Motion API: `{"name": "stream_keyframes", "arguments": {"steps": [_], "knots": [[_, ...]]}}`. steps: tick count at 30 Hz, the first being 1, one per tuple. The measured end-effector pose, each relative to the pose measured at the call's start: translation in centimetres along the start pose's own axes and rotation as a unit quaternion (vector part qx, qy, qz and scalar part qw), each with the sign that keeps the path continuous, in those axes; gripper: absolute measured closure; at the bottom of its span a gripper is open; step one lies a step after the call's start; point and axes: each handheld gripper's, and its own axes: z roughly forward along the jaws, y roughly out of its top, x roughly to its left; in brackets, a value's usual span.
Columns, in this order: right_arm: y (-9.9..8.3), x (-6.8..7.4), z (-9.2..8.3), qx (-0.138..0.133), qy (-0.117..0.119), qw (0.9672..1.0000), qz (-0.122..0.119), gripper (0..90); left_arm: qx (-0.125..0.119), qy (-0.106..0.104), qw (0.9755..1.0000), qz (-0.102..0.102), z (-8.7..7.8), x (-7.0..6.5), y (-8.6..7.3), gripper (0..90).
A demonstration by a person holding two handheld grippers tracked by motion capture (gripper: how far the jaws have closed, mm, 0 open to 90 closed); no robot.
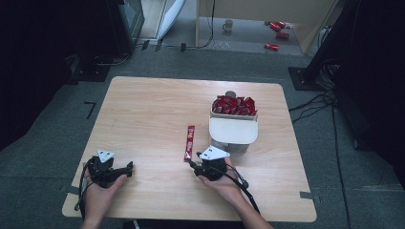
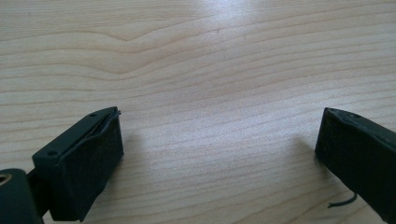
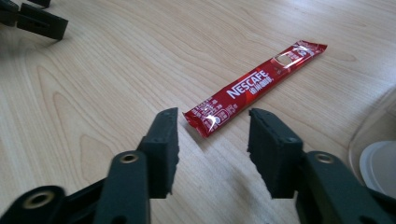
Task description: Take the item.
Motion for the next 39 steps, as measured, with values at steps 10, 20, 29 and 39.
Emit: {"name": "stream_keyframes", "arguments": {"steps": [10, 20, 29, 39], "knots": [[-1.0, -1.4, -2.0, 0.001, -0.002, 0.9997, 0.024, 26.9, 0.000, 0.000, 1.0000, 0.000, 0.0, 0.0, 0.0, 1.1], [-3.7, -4.3, -5.7, 0.021, -0.050, 0.9972, 0.052, 2.4, 0.000, 0.000, 1.0000, 0.000, 0.0, 0.0, 0.0, 1.1], [-5.5, -7.2, -9.3, 0.017, -0.089, 0.9911, 0.097, 0.0, 0.000, 0.000, 1.0000, 0.000, 0.0, 0.0, 0.0, 1.1], [-8.0, -11.0, -12.6, 0.029, -0.166, 0.9798, 0.109, 0.0, -0.001, 0.000, 1.0000, -0.001, 0.0, 0.0, 0.0, 1.1]]}}
